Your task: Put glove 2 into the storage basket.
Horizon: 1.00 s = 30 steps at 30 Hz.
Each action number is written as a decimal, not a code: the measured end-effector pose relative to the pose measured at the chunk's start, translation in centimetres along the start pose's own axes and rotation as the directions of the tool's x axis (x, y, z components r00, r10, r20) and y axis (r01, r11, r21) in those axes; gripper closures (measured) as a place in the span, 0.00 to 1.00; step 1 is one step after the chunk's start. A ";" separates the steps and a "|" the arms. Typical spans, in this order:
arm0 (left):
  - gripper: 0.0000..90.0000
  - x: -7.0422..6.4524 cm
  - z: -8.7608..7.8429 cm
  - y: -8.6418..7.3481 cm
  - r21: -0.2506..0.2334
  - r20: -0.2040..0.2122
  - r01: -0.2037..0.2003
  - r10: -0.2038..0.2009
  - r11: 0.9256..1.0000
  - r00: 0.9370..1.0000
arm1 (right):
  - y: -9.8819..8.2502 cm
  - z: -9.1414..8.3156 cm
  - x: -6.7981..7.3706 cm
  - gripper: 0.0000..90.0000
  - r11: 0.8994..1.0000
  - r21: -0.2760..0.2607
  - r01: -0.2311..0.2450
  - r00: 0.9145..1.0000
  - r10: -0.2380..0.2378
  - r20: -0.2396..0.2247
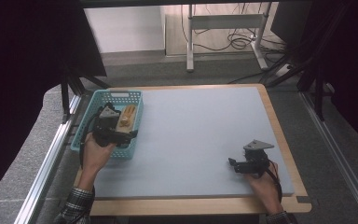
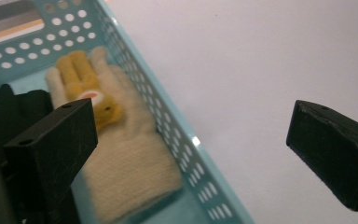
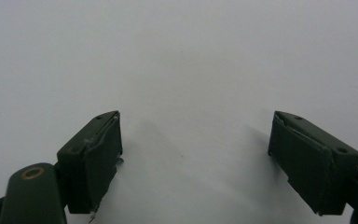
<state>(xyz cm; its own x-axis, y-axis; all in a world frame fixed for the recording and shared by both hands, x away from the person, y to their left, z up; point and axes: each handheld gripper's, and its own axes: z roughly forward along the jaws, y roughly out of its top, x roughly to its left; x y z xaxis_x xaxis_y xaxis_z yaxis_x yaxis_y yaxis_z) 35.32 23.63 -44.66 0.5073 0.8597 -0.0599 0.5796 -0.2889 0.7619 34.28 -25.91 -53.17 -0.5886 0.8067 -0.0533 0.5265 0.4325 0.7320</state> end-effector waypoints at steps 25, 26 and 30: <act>0.03 -5.8 2.9 -1.1 -0.031 0.129 -0.054 0.057 0.998 0.990 | 0.0 0.0 0.0 0.19 1.000 0.000 0.000 1.000 0.000 0.000; 0.03 -6.0 3.2 -1.2 -0.027 0.132 -0.059 0.062 0.998 0.989 | 0.0 0.0 0.0 0.19 1.000 -0.001 0.000 1.000 0.000 -0.001; 0.03 -6.8 3.8 -1.5 -0.013 0.146 -0.074 0.075 0.997 0.986 | 0.0 0.0 0.0 0.19 1.000 -0.001 0.000 1.000 0.000 0.000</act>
<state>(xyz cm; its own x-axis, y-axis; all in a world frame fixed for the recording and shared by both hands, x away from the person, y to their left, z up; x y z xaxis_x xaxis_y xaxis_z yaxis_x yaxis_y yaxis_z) 33.45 16.61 -47.85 0.6369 0.7650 -0.0960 0.5320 -0.3459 0.7728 34.28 -25.91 -53.17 -0.5887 0.8066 -0.0533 0.5260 0.4324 0.7323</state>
